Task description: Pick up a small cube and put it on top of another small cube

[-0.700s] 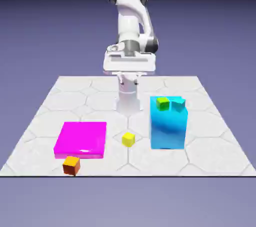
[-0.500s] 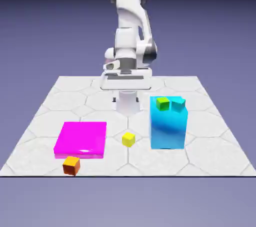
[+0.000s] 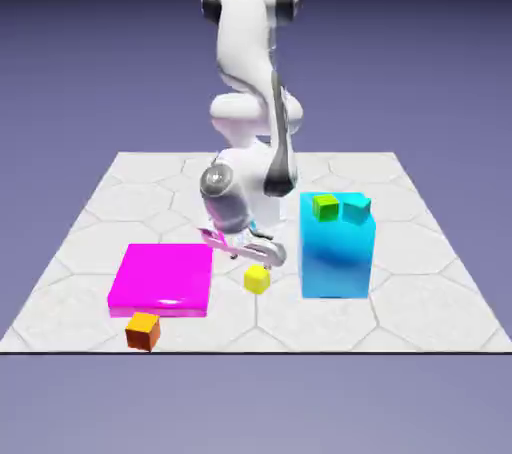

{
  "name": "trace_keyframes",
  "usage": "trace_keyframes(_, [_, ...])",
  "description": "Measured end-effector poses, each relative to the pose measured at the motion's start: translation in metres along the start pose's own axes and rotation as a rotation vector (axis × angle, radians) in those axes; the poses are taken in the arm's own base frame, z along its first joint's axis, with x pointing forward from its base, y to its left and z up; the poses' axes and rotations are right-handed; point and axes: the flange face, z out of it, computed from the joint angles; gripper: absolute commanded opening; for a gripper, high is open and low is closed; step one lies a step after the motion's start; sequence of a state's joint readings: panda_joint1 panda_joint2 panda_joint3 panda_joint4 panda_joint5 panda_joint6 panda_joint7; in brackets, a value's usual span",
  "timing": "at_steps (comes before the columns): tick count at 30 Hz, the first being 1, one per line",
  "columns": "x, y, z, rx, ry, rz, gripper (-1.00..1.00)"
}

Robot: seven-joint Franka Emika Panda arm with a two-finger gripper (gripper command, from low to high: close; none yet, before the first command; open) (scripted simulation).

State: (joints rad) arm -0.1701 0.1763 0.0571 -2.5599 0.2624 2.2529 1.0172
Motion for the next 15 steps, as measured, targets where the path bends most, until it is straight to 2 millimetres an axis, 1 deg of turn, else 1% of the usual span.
trace_keyframes(4, [0.006, -0.007, 0.06, 0.0, -0.001, 0.0, 0.0])
trace_keyframes(5, [0.007, -0.007, 0.067, 0.0, 0.0, 0.0, -1.0])
trace_keyframes(7, [0.007, -0.007, 0.067, 0.0, 0.0, 0.0, -1.0])
trace_keyframes(11, [0.001, -0.002, 0.007, 0.002, -0.002, 0.0, -1.0])
trace_keyframes(12, [0.006, -0.003, -0.005, 0.017, -0.011, 0.036, -1.0])
trace_keyframes(15, [0.044, -0.018, -0.035, 0.107, -0.068, 0.25, -1.0])
